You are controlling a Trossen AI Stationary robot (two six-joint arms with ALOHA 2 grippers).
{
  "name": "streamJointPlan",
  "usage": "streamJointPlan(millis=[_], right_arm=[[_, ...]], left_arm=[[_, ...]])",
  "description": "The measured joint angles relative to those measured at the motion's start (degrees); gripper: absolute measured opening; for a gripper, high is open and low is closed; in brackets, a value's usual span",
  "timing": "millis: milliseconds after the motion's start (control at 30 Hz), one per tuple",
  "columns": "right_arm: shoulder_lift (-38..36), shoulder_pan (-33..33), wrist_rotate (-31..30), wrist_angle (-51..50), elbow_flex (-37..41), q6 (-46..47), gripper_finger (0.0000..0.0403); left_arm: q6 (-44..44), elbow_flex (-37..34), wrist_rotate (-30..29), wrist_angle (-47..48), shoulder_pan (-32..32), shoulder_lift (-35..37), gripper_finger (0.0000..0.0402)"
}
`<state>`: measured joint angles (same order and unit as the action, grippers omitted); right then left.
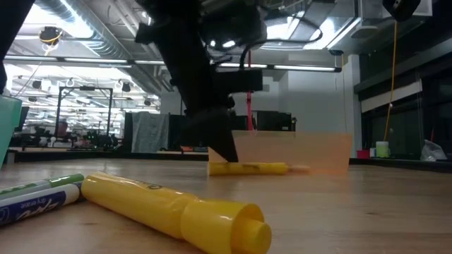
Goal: Pick & Place Markers
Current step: Put the top yellow highlighter pen into the green bin
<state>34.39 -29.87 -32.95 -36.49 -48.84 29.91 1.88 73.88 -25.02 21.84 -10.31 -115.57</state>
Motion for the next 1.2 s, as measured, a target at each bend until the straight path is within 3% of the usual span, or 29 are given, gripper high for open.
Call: streamJointPlan(millis=[167, 300, 633, 867, 1033, 1200], right_arm=[[0.0, 0.0, 0.0, 0.0, 0.0, -0.2, 0.0026], [0.0, 0.0, 0.0, 0.0, 0.0, -0.1, 0.0026], [0.0, 0.0, 0.1, 0.0, 0.0, -0.2, 0.0026], [0.0, 0.0, 0.2, 0.0, 0.0, -0.1, 0.0026], [0.0, 0.0, 0.2, 0.0, 0.0, -0.1, 0.0026], [0.0, 0.0, 0.2, 0.0, 0.0, -0.3, 0.0026]], left_arm=[[0.3, 3.5, -2.5, 2.8, -1.7, 0.0, 0.0002], [1.8, 7.9, -0.4, 5.6, -1.7, 0.0, 0.0002], [11.5, 14.4, 18.8, 6.8, 1.2, 0.0, 0.0014], [14.8, 14.4, 24.8, 6.8, 1.8, 0.0, 0.0098], [16.5, 14.4, 24.0, 6.7, -0.3, 0.0, 0.0164], [18.5, 14.4, 23.1, 6.9, -2.4, 0.0, 0.0195]])
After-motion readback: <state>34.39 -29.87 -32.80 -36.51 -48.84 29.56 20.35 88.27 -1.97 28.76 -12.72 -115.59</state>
